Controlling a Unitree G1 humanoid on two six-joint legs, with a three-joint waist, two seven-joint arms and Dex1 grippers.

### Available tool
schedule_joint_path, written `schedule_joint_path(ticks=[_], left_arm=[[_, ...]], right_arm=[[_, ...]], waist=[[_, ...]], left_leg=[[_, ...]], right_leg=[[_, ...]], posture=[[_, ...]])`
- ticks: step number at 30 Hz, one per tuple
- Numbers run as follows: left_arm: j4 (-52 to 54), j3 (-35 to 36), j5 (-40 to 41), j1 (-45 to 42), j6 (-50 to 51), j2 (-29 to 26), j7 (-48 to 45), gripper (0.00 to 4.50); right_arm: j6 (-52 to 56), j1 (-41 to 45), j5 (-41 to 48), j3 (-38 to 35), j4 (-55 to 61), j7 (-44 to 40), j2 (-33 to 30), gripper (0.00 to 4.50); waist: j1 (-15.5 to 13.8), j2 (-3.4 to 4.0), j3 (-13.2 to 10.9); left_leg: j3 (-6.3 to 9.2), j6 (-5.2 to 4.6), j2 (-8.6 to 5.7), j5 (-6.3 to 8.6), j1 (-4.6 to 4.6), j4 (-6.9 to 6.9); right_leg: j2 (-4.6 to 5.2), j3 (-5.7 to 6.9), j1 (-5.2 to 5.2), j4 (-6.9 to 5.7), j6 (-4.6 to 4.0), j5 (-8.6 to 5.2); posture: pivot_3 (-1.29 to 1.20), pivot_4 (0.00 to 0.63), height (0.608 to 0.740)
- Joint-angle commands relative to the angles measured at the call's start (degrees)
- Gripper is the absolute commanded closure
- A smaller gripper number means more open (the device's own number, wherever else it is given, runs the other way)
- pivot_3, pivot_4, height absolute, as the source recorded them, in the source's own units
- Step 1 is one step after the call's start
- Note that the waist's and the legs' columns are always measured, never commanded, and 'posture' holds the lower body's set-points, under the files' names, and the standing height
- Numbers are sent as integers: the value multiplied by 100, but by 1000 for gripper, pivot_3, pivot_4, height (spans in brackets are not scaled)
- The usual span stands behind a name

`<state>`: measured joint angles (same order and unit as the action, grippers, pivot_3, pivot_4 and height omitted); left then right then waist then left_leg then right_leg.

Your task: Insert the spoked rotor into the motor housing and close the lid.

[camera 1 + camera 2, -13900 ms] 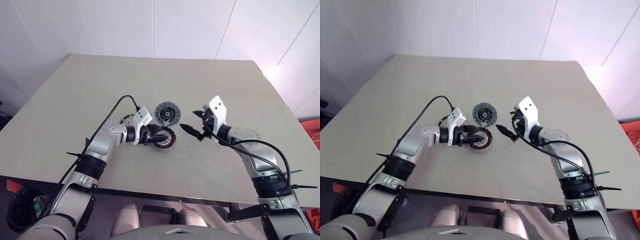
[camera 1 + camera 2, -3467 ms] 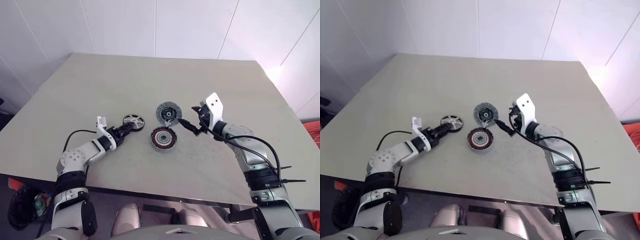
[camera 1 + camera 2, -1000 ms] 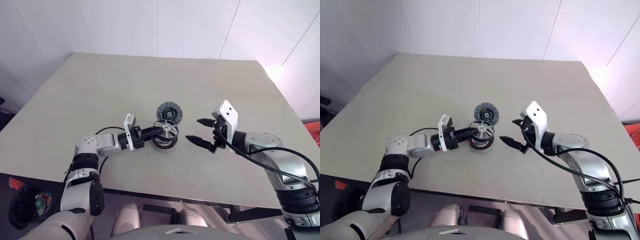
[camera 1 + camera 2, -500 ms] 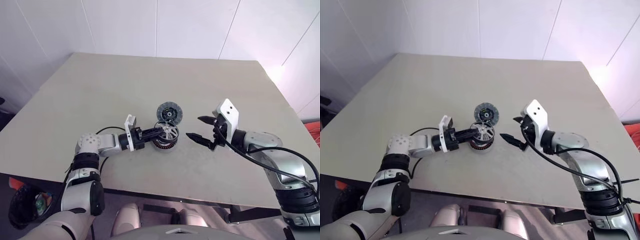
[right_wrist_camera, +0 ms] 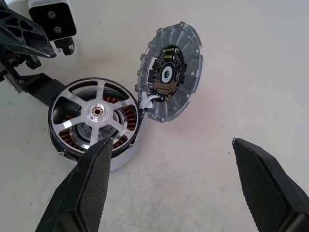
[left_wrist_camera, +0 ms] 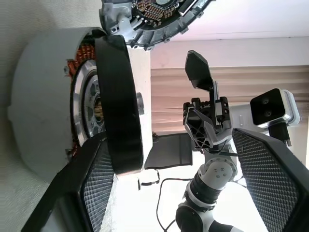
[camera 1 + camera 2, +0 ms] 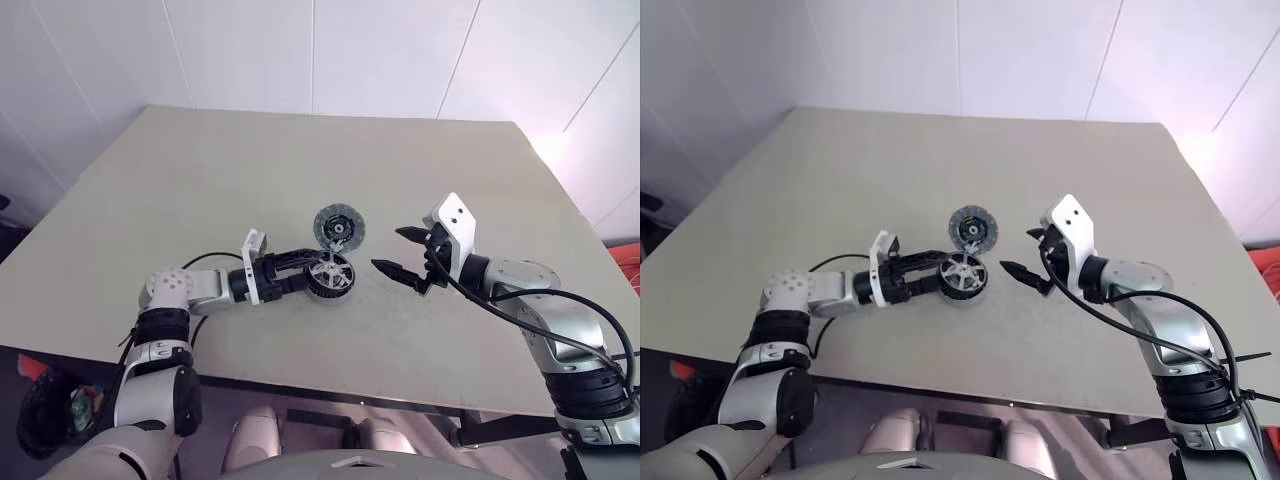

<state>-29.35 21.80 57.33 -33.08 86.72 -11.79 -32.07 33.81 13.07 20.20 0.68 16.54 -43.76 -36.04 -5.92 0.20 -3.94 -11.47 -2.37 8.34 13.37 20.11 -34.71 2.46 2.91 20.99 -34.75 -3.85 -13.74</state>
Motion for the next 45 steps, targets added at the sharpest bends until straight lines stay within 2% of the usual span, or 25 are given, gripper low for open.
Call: schedule_joint_path(ticks=[1, 10, 17, 20, 28, 31, 34, 40, 45], left_arm=[[164, 155, 25, -5, -9, -209, -106, 517], [395, 128, -12, 171, -62, -437, -205, 517], [801, -120, -249, 3, -901, -415, -467, 517], [529, -150, -380, -286, -1279, -349, -519, 1026], [-144, -891, -1054, -753, -1910, -25, -867, 3656], [-36, -1402, -1339, -785, -1946, 4, -1110, 4466], [69, -1818, -1645, -775, -2184, -45, -1345, 4466], [47, -2068, -1991, -861, -2364, -144, -1483, 4466], [315, -2929, -2851, -816, -2676, -462, -1344, 4466]], right_arm=[[-150, 141, 3, -29, 50, -26, 6, 0], [-222, 227, -31, 43, -53, -39, 59, 0], [-346, 253, -107, 95, -215, -69, 103, 0], [-363, 295, -117, 117, -244, -68, 127, 0], [-373, 417, -176, 157, -301, 17, 205, 0], [-346, 406, -188, 143, -258, 69, 217, 0], [-329, 398, -199, 139, -231, 94, 230, 0], [-308, 429, -210, 147, -213, 155, 269, 0], [-321, 470, -211, 128, -233, 213, 321, 0]], waist=[[4, 0, 0], [-1, 0, 0], [-4, 0, 0], [-10, 0, 0], [-7, 0, 0], [-8, 0, 0], [-6, 0, 0], [-3, 0, 0], [-7, 2, 1]], left_leg=[[0, 0, 0, 0, 1, 0], [0, 0, 0, 1, 3, 0], [0, 1, 0, 1, 3, 0], [0, 2, 0, 0, 5, 0], [0, -5, -2, -1, 12, 0], [1, -8, -2, -3, 21, 0], [1, -18, -1, -8, 21, 0], [1, -15, -1, -8, 20, 0], [3, -14, -1, -8, 17, 0]], right_leg=[[0, 0, 1, 0, 0, 0], [0, 0, 2, 1, 0, 0], [1, 1, 1, 1, 0, 0], [1, 2, 2, 0, 0, 0], [2, 2, 8, 1, 0, 0], [2, 3, 15, 0, 0, 0], [2, 3, 16, 0, 0, 0], [2, 4, 15, -1, 0, 0], [2, 4, 12, -2, 0, 0]], posture=[[0, 0, 740], [0, 0, 740], [0, 0, 740], [0, 0, 740], [0, 0, 740], [0, 0, 740], [0, 0, 740], [0, 0, 740], [0, 0, 740]])
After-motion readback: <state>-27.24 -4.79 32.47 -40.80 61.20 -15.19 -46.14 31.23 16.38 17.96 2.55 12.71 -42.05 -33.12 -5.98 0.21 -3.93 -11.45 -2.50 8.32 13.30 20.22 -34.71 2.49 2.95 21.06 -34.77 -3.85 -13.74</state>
